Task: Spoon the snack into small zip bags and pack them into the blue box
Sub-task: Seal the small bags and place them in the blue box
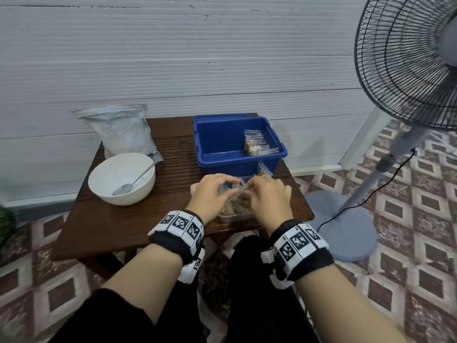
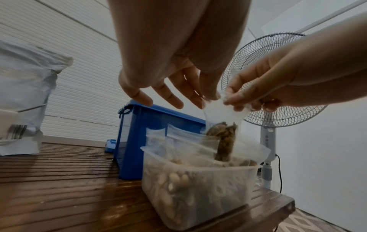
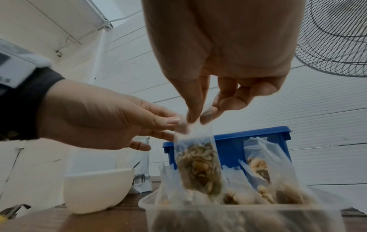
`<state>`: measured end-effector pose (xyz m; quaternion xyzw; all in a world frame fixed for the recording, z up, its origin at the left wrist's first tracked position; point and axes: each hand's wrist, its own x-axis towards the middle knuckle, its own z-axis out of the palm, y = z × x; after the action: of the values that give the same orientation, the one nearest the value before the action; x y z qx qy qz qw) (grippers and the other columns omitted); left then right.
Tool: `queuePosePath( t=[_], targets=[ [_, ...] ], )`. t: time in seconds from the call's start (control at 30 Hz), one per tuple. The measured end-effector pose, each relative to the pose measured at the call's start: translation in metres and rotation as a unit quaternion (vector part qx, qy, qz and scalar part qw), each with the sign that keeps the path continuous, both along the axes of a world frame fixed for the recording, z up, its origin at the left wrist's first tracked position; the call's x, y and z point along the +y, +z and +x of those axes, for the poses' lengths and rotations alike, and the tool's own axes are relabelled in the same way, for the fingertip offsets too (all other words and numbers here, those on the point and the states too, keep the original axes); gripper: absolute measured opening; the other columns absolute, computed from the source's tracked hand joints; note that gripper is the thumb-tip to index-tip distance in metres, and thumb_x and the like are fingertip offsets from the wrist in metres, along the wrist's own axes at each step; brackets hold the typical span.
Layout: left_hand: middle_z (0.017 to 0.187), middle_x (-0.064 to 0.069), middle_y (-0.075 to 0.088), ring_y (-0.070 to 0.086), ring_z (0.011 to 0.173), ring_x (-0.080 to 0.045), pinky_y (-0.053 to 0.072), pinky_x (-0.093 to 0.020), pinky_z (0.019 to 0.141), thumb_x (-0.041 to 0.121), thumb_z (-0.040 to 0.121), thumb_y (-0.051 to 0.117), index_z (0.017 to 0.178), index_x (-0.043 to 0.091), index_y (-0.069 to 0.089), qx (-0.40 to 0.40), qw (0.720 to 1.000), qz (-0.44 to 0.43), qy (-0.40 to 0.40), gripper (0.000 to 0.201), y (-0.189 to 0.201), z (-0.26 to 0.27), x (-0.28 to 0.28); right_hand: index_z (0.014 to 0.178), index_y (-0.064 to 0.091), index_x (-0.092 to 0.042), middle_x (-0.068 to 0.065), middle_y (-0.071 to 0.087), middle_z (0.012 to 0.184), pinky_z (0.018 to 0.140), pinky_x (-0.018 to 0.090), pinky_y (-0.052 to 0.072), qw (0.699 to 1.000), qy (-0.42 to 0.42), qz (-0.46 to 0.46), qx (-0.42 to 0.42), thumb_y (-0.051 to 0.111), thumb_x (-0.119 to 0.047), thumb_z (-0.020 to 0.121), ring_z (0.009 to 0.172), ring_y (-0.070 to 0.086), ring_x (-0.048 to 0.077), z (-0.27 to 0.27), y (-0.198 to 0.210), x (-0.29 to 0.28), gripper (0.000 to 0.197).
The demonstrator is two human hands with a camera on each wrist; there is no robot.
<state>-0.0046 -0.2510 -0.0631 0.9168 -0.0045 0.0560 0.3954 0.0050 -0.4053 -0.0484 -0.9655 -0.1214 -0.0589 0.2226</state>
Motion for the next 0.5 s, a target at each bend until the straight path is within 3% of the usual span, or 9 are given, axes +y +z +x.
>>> queuePosePath(
  t=[0.07, 0.13, 0.33, 0.43, 0.5],
  targets=[
    [0.098, 0.019, 0.066, 0.053, 0.112, -0.007, 0.032, -0.046, 0.104, 0.033, 0.089, 0.066, 0.085, 0.041, 0.065, -0.014, 0.999, -0.032, 0.023, 0.009, 0.002, 0.0, -0.004, 0.099, 0.062, -0.025, 0.0, 0.062, 0.105, 0.077, 0.034, 0.021, 1.0, 0.004, 0.024, -0.005, 0.054, -0.026, 0.093, 0.101, 0.047, 0.024, -0.001, 0.001, 0.0, 0.011],
    [0.089, 0.022, 0.064, 0.054, 0.107, -0.006, 0.032, -0.047, 0.104, 0.033, 0.089, 0.066, 0.076, 0.042, 0.06, -0.018, 0.998, -0.053, 0.038, 0.017, 0.004, 0.0, -0.006, 0.099, 0.063, -0.026, -0.003, 0.062, 0.103, 0.076, 0.033, 0.02, 0.999, -0.002, 0.049, -0.012, 0.055, -0.028, 0.093, 0.101, 0.047, 0.021, 0.0, 0.003, -0.001, 0.01],
    [0.086, 0.027, 0.06, 0.052, 0.104, -0.002, 0.026, -0.033, 0.1, 0.032, 0.091, 0.063, 0.082, 0.037, 0.061, -0.024, 0.996, -0.073, 0.052, 0.011, 0.016, -0.003, -0.01, 0.085, 0.065, -0.027, -0.014, 0.058, 0.085, 0.082, 0.032, 0.029, 0.99, -0.034, 0.14, 0.004, 0.063, -0.028, 0.089, 0.098, 0.053, 0.018, 0.007, 0.007, -0.009, 0.005],
    [0.088, 0.025, 0.064, 0.056, 0.098, -0.001, 0.036, -0.048, 0.104, 0.032, 0.09, 0.064, 0.08, 0.041, 0.062, -0.013, 0.991, -0.122, 0.046, 0.014, 0.012, -0.002, -0.008, 0.074, 0.06, -0.029, -0.016, 0.057, 0.076, 0.092, 0.042, 0.04, 0.979, -0.031, 0.2, -0.001, 0.066, -0.02, 0.086, 0.092, 0.057, 0.019, 0.006, 0.009, -0.01, 0.016],
    [0.088, 0.024, 0.066, 0.058, 0.096, -0.001, 0.039, -0.051, 0.102, 0.032, 0.089, 0.066, 0.081, 0.042, 0.063, -0.011, 0.989, -0.139, 0.049, 0.013, 0.011, -0.002, -0.007, 0.07, 0.058, -0.033, -0.019, 0.056, 0.072, 0.091, 0.048, 0.043, 0.973, -0.034, 0.23, 0.003, 0.068, -0.019, 0.085, 0.089, 0.059, 0.019, 0.005, 0.011, -0.01, 0.023]
  ],
)
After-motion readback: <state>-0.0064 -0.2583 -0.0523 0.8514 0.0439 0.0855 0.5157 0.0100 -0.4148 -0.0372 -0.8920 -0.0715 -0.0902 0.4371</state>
